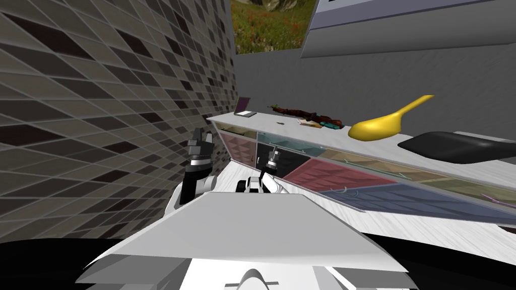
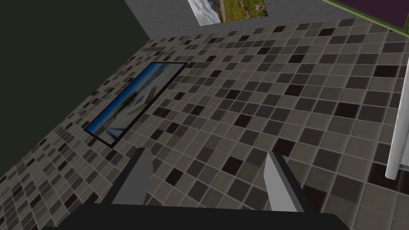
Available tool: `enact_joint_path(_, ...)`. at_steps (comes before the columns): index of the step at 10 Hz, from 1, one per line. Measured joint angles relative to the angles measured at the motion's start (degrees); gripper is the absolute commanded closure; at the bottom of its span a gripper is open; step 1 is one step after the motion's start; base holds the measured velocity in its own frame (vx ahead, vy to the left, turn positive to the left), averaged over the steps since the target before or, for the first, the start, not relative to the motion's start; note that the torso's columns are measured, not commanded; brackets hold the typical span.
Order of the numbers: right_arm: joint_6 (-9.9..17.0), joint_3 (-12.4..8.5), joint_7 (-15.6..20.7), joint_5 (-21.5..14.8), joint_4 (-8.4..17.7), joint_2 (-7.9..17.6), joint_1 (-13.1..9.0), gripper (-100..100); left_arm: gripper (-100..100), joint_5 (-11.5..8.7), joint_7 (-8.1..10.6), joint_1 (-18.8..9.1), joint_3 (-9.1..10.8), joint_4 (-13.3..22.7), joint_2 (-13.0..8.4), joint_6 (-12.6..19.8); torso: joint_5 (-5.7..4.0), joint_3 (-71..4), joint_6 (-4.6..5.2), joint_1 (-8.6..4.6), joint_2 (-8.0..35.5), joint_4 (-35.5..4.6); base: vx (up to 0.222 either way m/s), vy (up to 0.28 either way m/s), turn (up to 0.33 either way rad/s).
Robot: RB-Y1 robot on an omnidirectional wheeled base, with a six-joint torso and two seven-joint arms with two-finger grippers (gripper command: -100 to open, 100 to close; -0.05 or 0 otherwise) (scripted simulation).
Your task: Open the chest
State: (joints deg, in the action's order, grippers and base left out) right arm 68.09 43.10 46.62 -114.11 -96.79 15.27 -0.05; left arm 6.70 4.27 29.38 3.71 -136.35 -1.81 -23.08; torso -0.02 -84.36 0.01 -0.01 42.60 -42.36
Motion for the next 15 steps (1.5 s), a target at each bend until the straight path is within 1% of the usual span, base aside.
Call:
enact_joint_path(2, -0.67, 0.31, 1.35, 0.2, -0.94, -0.56, 0.1, 100, 0, 0.0, 0.0, 0.0, 0.0, 0.0, 0.0, 0.0, 0.05, -0.17, -0.01, 0.14, -0.26, 0.06, -0.114, 0.05, -0.015)
enact_joint_path(3, -0.72, 0.35, 1.47, 0.2, -0.97, -0.6, 0.12, -100, 0, 0.0, 0.0, 0.01, 0.0, 0.0, 0.0, 0.0, 0.03, -0.36, -0.01, -0.01, -0.58, 0.14, 0.029, -0.022, 0.034)
enact_joint_path(5, 0.38, 0.56, -0.21, -0.35, 0.08, 0.09, 0.54, -100, 0, 0.0, 0.0, 0.03, 0.01, -0.01, -0.01, -0.01, -0.05, -0.52, 0.01, -0.24, -0.8, 0.22, 0.06, -0.04, 0.016)
enact_joint_path(6, 0.52, 0.56, -0.44, -0.38, 0.16, 0.13, 0.55, -100, 0, 0.0, 0.0, 0.03, 0.01, -0.01, -0.01, -0.01, 0.0, -0.3, 0.0, -0.01, -0.43, 0.12, 0.033, -0.033, -0.028)
enact_joint_path(9, -1.56, -0.33, 2.0, 1.11, -1.58, -0.47, -0.72, -100, 0, 0.0, 0.0, 0.02, 0.01, -0.01, -0.01, 0.0, 0.03, -0.15, -0.01, 0.05, -0.22, 0.04, 0.03, -0.025, -0.015)
enact_joint_path(10, -1.74, -0.36, 2.24, 1.16, -1.68, -0.49, -0.77, 100, 0, 0.0, 0.0, 0.02, 0.01, 0.0, 0.0, 0.0, 0.03, -0.15, -0.01, 0.07, -0.22, 0.05, -0.027, 0.037, 0.046)
enact_joint_path(12, -0.3, 0.35, 0.43, 0.15, -0.38, 0.06, 0.41, 100, 0, 0.0, 0.0, 0.01, 0.0, -0.01, 0.0, 0.0, 0.1, -0.07, 0.04, 0.14, -0.04, -0.11, -0.04, 0.034, 0.02)
enact_joint_path(13, -0.18, 0.37, 0.26, 0.12, -0.33, 0.09, 0.45, -100, 0, 0.0, 0.0, 0.01, 0.0, 0.0, 0.0, 0.0, 0.04, -0.12, 0.02, -0.03, -0.17, -0.03, -0.01, -0.082, -0.009)
enact_joint_path(14, 0.58, 0.66, -0.55, -0.51, 0.0, 0.47, 0.7, -100, 0, 0.0, 0.0, 0.02, 0.01, 0.0, -0.01, 0.0, -0.07, -0.21, 0.02, -0.38, -0.31, 0.06, -0.008, -0.055, 0.003)
enact_joint_path(15, 0.84, 0.7, -0.82, -0.6, 0.05, 0.53, 0.74, -100, 0, 0.0, 0.0, 0.02, 0.01, 0.0, -0.01, 0.0, -0.04, -0.26, 0.0, -0.14, -0.38, 0.09, 0.019, -0.027, -0.037)
